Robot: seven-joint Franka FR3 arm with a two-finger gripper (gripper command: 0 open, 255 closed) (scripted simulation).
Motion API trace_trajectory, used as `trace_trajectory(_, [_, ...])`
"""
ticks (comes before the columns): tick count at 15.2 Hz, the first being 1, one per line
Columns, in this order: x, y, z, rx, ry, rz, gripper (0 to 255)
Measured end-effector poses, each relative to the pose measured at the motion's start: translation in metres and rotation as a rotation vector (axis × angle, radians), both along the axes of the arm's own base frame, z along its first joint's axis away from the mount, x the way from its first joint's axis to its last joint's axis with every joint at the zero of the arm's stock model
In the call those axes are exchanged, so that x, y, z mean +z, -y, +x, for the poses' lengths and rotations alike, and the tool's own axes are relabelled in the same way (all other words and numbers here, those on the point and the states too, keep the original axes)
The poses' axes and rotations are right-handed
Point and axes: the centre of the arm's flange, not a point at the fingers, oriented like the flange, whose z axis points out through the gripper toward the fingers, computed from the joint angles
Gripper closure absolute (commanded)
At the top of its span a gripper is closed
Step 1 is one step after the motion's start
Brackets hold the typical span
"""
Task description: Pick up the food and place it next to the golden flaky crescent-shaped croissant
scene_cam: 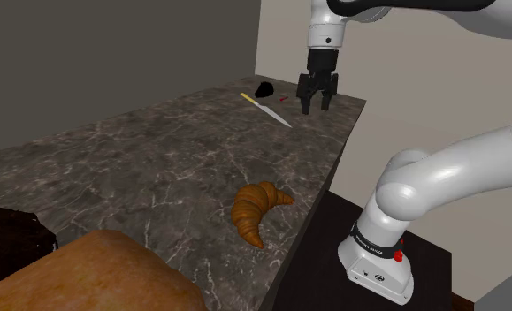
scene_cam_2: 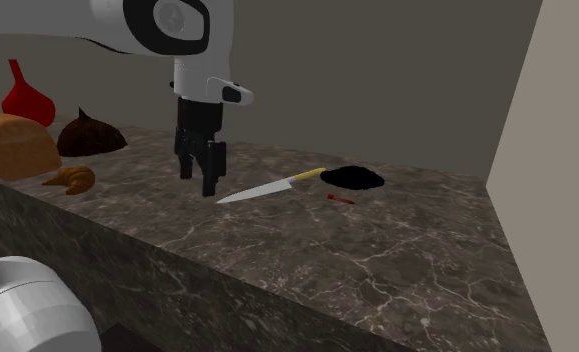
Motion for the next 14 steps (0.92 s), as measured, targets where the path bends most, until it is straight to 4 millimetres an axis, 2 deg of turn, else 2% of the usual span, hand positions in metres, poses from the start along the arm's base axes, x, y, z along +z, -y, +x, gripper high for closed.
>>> trace_trajectory(2, [-0.001, 0.000, 0.004, -0.013, 0.003, -0.003, 0])
trace_trajectory(3, [-0.003, 0.002, 0.013, -0.034, 0.008, -0.007, 0])
trace_trajectory(7, [-0.005, 0.010, 0.055, -0.140, 0.034, -0.029, 0])
trace_trajectory(14, [-0.009, 0.044, 0.133, -0.338, 0.082, -0.070, 0])
